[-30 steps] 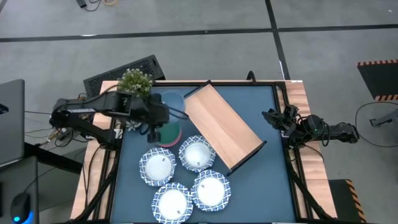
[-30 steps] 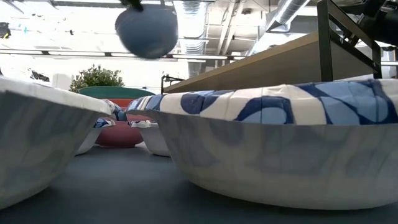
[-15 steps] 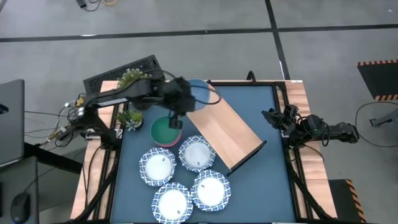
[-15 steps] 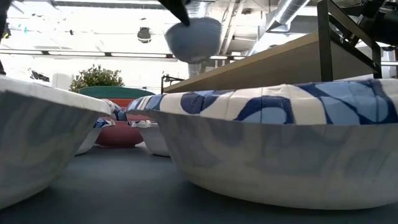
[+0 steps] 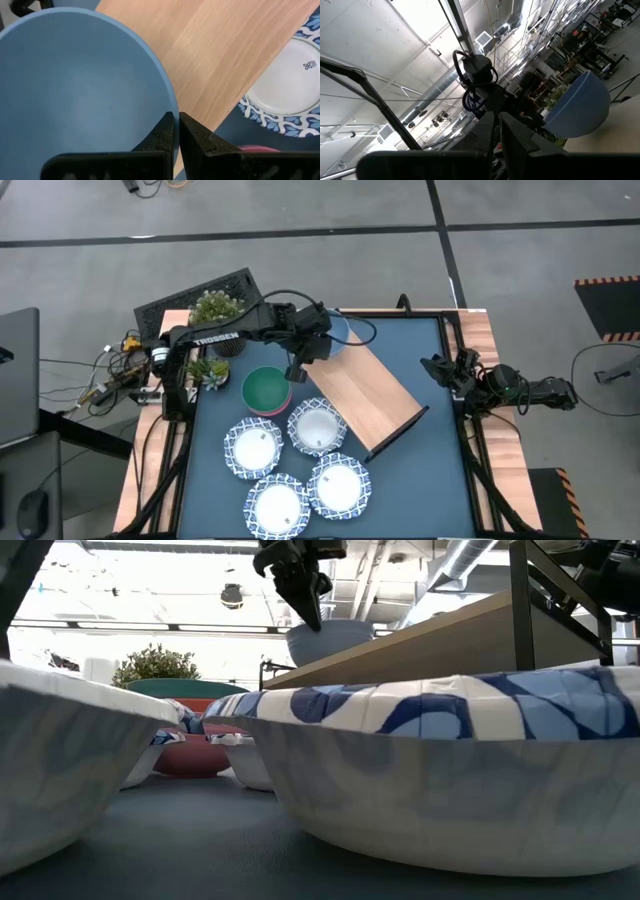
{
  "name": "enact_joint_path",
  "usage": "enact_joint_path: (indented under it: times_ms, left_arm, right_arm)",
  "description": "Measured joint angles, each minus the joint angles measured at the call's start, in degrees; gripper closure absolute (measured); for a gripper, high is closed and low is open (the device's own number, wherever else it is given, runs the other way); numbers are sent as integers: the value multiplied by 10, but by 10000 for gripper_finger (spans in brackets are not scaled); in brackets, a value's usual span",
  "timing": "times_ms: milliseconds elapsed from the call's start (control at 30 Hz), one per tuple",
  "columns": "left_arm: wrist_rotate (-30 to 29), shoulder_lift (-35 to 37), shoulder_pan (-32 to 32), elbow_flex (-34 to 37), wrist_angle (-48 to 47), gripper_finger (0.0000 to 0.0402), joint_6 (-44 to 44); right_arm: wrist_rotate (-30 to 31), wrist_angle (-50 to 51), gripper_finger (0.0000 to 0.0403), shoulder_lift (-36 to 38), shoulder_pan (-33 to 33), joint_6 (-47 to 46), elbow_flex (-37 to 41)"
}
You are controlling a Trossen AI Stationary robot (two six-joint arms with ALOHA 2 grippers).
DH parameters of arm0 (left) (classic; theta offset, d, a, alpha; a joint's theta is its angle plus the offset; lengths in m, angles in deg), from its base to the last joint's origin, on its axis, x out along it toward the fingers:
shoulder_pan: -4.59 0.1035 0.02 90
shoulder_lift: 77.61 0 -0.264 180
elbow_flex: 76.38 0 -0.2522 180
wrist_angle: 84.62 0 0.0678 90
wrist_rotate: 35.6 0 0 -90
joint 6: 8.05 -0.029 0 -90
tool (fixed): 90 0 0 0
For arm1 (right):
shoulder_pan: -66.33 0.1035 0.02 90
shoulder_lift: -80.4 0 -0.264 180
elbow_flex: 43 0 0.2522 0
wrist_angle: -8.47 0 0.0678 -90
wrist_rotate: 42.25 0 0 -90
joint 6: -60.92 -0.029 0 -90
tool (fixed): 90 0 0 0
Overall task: Place and stack plates onto a shelf
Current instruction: Put the blue bowl on the shelf, then stack the green bowl on top of the blue bowl on the shelf
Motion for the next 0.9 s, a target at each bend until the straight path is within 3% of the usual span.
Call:
enact_joint_path:
  times_ms: [233, 467, 667, 767, 900]
  left_arm:
    - [-5, -3, 2, 5, 3, 366, 20]
    - [-5, -3, 1, 4, -4, 281, 31]
    - [-4, -2, -15, -83, -140, 212, 75]
    - [29, 7, -19, -125, -238, 198, 131]
    - [54, 65, -40, -90, -265, 201, 173]
  right_arm:
    - [0, 5, 345, 0, 0, 0, 0]
    - [0, 8, 345, 0, 0, 0, 0]
    - [0, 7, 345, 0, 0, 0, 0]
    - [0, 8, 345, 0, 0, 0, 0]
    - [0, 11, 345, 0, 0, 0, 0]
